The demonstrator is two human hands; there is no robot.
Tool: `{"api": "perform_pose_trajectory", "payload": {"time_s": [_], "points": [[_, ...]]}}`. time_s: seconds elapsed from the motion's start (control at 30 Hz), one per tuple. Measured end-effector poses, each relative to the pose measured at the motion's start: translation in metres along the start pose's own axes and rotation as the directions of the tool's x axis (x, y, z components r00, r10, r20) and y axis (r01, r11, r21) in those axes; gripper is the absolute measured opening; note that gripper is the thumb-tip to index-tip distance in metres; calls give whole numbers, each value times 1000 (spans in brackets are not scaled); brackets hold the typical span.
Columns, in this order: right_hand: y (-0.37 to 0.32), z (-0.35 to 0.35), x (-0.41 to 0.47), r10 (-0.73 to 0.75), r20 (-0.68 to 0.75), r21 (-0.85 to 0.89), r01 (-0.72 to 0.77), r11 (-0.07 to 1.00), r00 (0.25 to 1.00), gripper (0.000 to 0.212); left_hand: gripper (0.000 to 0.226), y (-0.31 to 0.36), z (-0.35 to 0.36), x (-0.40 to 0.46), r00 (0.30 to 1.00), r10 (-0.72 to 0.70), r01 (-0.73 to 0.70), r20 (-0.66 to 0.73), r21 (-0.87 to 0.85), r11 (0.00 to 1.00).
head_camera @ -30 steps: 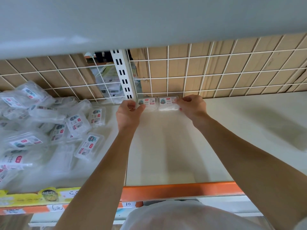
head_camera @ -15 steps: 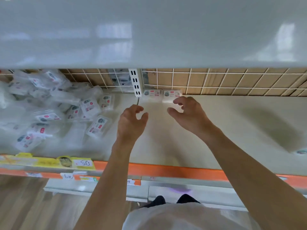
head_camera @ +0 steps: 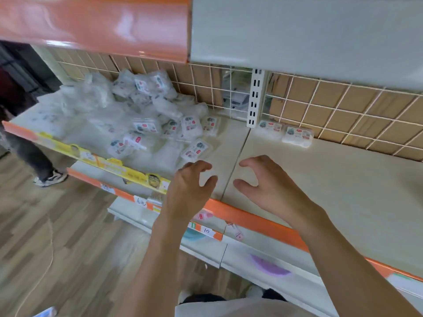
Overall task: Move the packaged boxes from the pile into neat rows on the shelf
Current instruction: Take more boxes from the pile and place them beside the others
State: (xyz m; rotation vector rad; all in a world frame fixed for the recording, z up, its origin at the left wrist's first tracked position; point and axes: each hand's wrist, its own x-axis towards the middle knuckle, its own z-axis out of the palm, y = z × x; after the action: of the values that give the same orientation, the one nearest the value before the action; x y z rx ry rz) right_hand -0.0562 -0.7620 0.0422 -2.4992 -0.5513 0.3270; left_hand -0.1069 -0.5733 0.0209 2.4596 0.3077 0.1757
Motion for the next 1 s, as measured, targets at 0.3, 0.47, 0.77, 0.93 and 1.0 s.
{"api": "perform_pose_trajectory", "payload": {"time_s": [0.3, 0.47, 0.77, 0.93, 1.0], "points": [[-76, 49, 24, -85, 11, -23, 85, 996, 996, 49, 29, -74, -63, -8, 997, -15, 16, -73, 7, 1000], [-131, 92, 45, -59, -29, 13, 59, 998, 998, 48, 29, -132, -104, 6, 997, 65, -63, -41, 48, 997], [-209, 142, 86, 37, -170, 96, -21, 995, 985, 49, 28, -203, -165, 49, 982, 186, -187, 28, 84, 979], [-219, 144, 112, 53, -202, 89, -35, 995, 978, 47, 28, -225, -170, 76, 981, 196, -196, 12, 55, 979], [-217, 140, 126, 69, -230, 92, -49, 995, 971, 45, 27, -232, -167, 86, 978, 208, -208, -2, 35, 978]]}}
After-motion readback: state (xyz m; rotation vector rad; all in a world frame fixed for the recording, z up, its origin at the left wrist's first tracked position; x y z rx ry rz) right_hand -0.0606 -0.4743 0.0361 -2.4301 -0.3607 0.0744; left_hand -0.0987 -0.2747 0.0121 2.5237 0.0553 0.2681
